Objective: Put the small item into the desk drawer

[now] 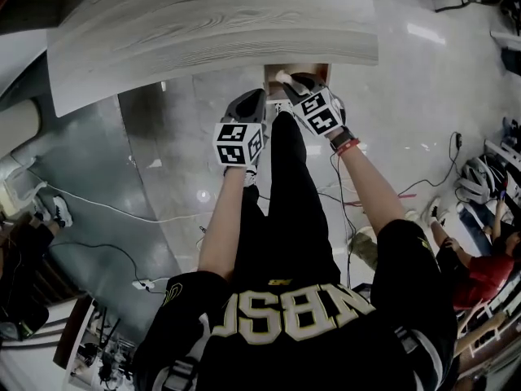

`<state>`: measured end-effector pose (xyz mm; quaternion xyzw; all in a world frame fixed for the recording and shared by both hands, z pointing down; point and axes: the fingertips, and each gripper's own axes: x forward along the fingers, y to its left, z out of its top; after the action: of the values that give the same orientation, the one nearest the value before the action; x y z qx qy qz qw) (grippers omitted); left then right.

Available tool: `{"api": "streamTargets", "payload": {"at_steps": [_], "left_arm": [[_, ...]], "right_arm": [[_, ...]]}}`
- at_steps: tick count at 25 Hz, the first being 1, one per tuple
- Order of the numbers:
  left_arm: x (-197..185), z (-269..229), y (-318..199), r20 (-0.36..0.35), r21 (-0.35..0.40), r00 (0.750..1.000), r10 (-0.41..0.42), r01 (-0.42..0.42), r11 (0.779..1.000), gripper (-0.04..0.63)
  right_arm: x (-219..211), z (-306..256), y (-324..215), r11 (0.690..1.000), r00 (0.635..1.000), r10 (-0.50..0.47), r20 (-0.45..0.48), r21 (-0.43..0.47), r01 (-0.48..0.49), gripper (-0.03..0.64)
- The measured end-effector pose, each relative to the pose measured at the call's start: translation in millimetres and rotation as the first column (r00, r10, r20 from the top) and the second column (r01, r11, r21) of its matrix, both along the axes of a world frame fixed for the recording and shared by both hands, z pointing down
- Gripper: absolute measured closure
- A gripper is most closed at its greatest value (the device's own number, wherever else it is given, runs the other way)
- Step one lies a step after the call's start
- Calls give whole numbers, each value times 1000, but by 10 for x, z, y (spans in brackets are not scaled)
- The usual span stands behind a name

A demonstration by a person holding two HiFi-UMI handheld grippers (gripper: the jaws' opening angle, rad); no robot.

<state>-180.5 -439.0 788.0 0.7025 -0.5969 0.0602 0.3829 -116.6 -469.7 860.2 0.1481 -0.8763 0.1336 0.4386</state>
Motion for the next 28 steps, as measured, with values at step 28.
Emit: {"api": "streamTargets", "payload": {"at_steps": [28], "left_arm": [[-264,213,80,-21,-56,999,-48,47,997,581]], "right_arm": [[86,834,54,986,955,-168,-246,-45,162,462]]}}
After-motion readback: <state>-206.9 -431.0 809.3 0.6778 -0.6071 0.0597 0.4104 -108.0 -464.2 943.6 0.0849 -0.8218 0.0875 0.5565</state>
